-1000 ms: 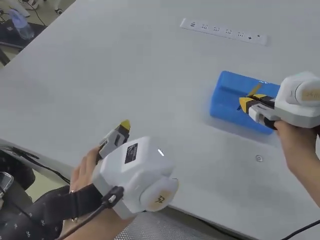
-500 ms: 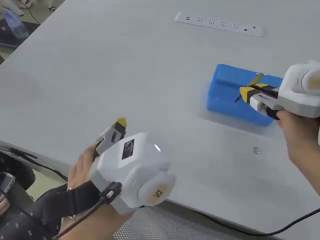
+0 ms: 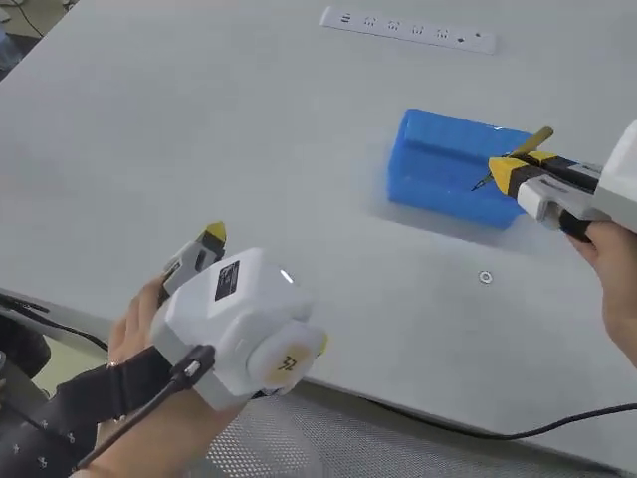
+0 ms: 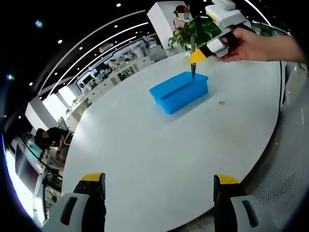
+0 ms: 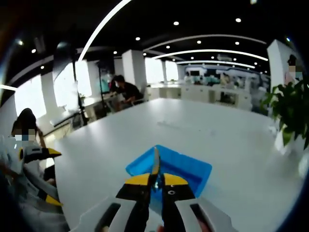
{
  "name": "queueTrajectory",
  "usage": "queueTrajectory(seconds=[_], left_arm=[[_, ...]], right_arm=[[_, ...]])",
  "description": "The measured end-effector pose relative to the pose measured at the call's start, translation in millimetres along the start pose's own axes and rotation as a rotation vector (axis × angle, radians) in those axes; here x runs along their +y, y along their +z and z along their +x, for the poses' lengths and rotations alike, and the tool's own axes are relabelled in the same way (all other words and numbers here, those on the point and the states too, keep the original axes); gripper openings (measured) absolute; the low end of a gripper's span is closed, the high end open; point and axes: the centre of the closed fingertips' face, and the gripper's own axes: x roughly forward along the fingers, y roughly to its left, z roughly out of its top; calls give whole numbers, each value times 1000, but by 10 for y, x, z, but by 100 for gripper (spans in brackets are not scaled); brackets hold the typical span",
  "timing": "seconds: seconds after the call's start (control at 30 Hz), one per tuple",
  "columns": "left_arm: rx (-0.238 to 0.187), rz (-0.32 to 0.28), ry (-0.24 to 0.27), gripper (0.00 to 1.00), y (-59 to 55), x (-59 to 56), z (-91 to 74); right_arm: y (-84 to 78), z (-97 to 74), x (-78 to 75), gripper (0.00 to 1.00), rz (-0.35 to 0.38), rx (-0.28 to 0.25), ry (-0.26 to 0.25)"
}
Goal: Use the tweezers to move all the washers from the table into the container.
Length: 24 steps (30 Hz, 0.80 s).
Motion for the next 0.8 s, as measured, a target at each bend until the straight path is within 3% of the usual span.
queueTrajectory(seconds=[0.2,0.57,0.8], left_arm=[[7,2,-4,95,-11,-7,2],[16,11,-6,95,-26,-15,8],[24,16,-7,95,-40,-23,21]], right_arm=[[-220,-129,52,5,2,36,1],[-672,-163,66,5,36,122,-6],[-717,-178,25,5,58,126,-19]])
